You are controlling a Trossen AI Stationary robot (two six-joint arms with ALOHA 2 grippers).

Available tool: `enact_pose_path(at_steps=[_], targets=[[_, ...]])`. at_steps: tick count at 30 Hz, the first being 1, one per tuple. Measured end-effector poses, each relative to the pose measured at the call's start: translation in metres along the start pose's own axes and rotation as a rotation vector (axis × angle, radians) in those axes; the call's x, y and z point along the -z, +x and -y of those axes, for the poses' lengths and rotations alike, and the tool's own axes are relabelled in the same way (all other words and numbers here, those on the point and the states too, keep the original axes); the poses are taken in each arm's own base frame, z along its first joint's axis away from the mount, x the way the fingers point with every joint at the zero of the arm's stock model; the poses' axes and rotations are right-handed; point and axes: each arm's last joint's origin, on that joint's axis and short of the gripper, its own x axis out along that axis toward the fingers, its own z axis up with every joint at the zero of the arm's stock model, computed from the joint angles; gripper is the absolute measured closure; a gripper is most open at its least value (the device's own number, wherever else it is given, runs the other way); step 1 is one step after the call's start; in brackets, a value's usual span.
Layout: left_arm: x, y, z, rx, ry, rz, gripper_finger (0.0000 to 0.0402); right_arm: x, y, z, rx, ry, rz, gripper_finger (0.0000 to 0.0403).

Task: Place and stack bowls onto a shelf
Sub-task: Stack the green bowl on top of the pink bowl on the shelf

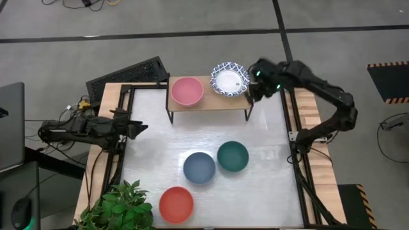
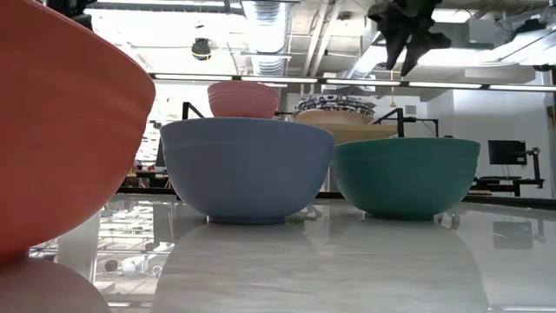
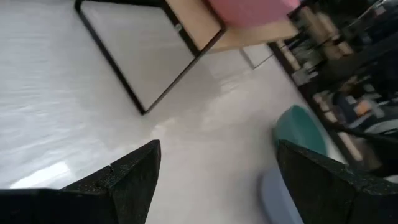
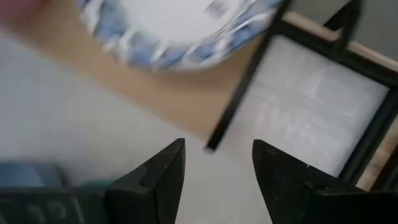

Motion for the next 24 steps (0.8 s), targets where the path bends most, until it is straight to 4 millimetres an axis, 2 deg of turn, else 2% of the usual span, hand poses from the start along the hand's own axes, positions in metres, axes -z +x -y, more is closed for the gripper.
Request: enact_pose_path(at_steps=[6, 10, 16, 20, 24], targets=[[0.005, 0.012, 0.006, -0.052, 0.031, -0.074, 0.0100, 0.040, 0.000, -0.048, -0.002, -0.143, -0.103, 0.0188], [0.005, 0.011, 0.006, -0.042, 0.039, -0.085, 0.0100, 0.073, -0.002, -0.073, 0.013, -0.187, -0.115, 0.0188], [0.000, -0.003, -0.001, 0.026, 0.001, -0.012, 0.0100, 0.116, 0.013, -0.082, 0.079, -0.168, -0.170, 0.0188], [-0.003, -0.014, -0.010, 0.054, -0.011, 0.050, 0.0100, 0.139, 0.035, -0.084, 0.129, -0.139, -0.195, 0.0188], [0.000, -0.022, -0.025, 0.011, -0.017, 0.073, 0.0100, 0.156, 0.056, -0.087, 0.116, -0.133, -0.194, 0.0188]])
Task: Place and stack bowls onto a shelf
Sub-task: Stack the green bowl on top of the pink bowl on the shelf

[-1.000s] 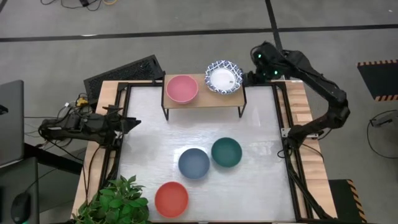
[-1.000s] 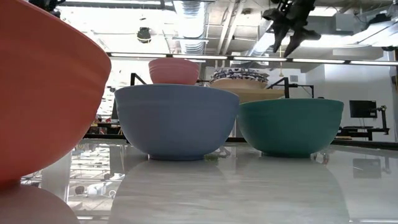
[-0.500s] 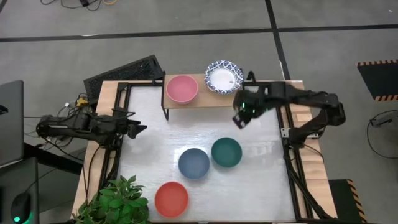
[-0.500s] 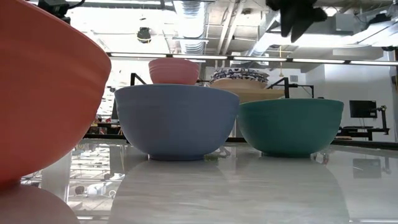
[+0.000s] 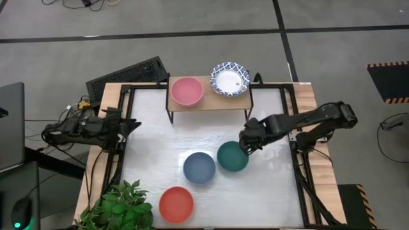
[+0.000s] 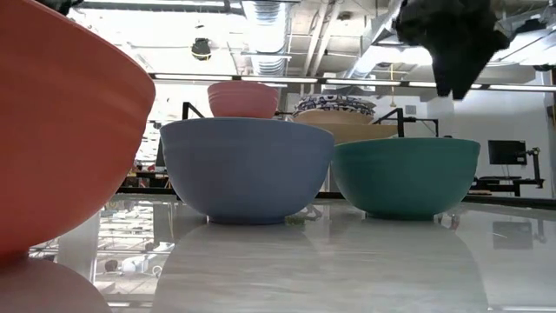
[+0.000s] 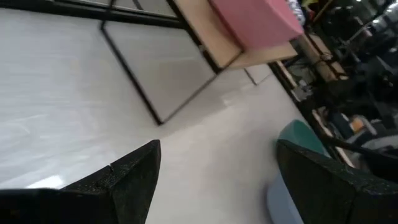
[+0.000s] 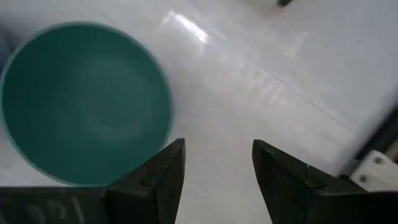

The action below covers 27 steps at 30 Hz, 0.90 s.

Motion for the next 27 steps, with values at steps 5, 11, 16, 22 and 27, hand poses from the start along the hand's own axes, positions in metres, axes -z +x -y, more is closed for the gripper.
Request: enact_pose_path(at_steps=[5, 11, 16, 22, 27], targets=[[0.001, -0.002, -0.006, -0.071, 0.075, 0.018, 0.0100, 0.004, 0.023, -0.010, -0.094, 0.008, -0.004, 0.0188], [0.001, -0.001, -0.006, -0.087, 0.077, 0.017, 0.0100, 0.002, 0.036, -0.007, -0.094, 0.025, -0.005, 0.0188], [0.001, -0.001, -0.006, -0.084, 0.090, 0.011, 0.0100, 0.001, 0.050, -0.007, -0.117, 0.043, 0.008, 0.0188], [0.001, -0.001, -0.006, -0.084, 0.089, 0.011, 0.0100, 0.002, 0.070, -0.008, -0.167, 0.054, 0.031, 0.0188], [0.001, -0.001, -0.006, -0.085, 0.089, 0.012, 0.0100, 0.005, 0.083, -0.005, -0.155, 0.075, 0.025, 0.0188]])
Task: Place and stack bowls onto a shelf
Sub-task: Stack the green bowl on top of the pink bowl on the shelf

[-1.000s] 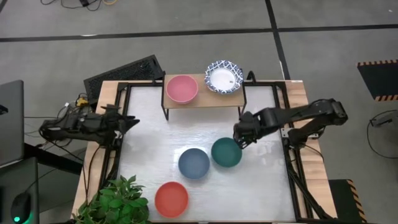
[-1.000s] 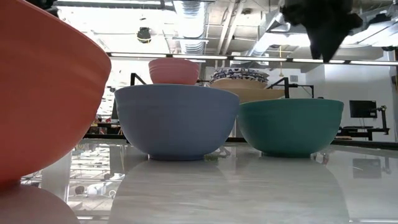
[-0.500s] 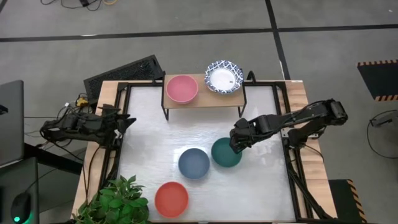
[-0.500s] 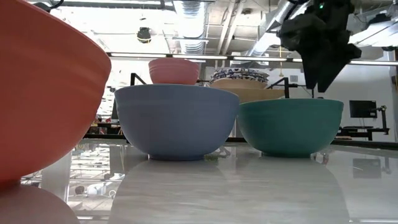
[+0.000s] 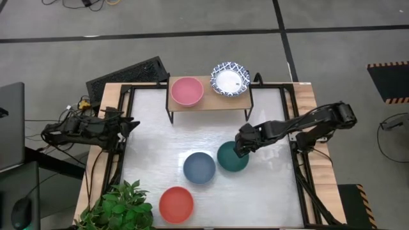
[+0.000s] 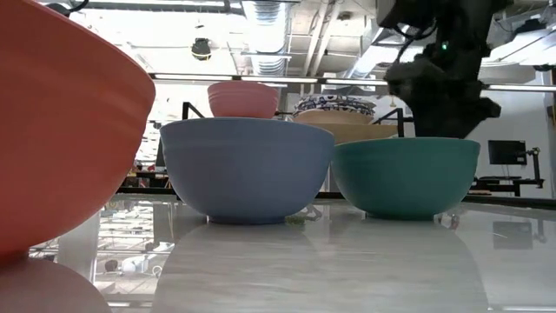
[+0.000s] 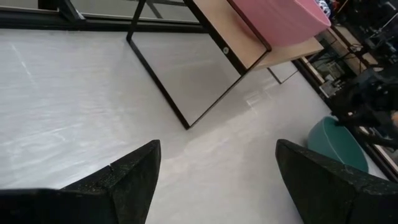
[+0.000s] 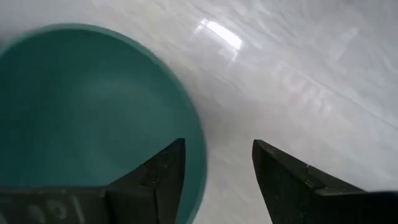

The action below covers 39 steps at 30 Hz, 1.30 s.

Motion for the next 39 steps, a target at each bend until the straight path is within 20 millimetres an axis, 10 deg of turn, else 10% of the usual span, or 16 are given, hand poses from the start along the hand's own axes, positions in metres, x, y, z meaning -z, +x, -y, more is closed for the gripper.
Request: enact_pose_path(at_steps=[6, 13, 17, 39], targets=[[0.000, 0.000, 0.000, -0.004, 0.000, 0.005, 0.0100, 0.005, 0.012, 0.003, 0.005, 0.001, -0.047, 0.0227], [0.000, 0.000, 0.000, -0.006, -0.003, 0.008, 0.0100, 0.005, 0.012, 0.003, -0.008, 0.034, -0.053, 0.0374], [0.000, 0.000, 0.000, -0.006, -0.003, 0.009, 0.0100, 0.004, 0.004, 0.002, -0.015, 0.049, -0.067, 0.0377], [0.000, 0.000, 0.000, -0.011, -0.004, 0.014, 0.0100, -0.121, -0.164, -0.009, -0.250, -0.058, 0.239, 0.0377]])
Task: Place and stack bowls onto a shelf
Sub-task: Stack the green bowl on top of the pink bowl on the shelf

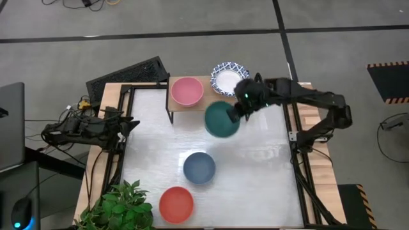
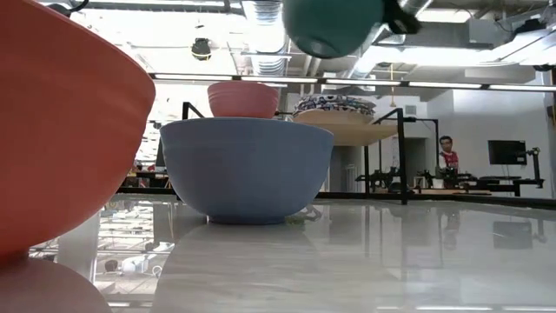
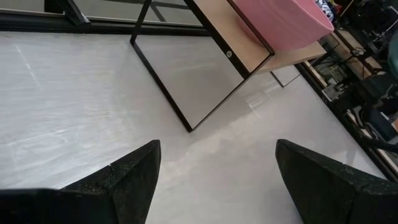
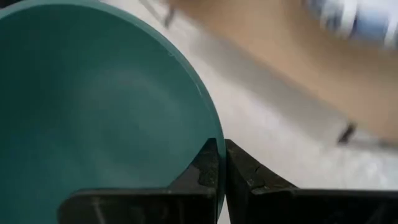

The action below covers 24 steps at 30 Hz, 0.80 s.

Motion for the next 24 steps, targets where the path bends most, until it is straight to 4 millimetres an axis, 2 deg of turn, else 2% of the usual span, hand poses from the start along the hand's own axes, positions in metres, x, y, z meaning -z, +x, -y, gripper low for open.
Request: enact_pose_path(at_steps=[6, 12, 19, 24], targets=[[0.000, 0.000, 0.000, -0.003, 0.000, 0.004, 0.0100, -0.047, -0.002, 0.000, -0.002, -0.044, 0.102, 0.0377], [0.000, 0.000, 0.000, -0.003, -0.001, 0.004, 0.0100, -0.094, 0.015, -0.003, 0.016, -0.100, 0.168, 0.0377], [0.000, 0.000, 0.000, -0.003, -0.001, 0.004, 0.0100, -0.141, 0.052, 0.002, -0.017, -0.122, 0.176, 0.0377], [0.000, 0.000, 0.000, -0.004, -0.004, 0.004, 0.0100, -0.158, 0.082, 0.006, -0.041, -0.123, 0.196, 0.0377]])
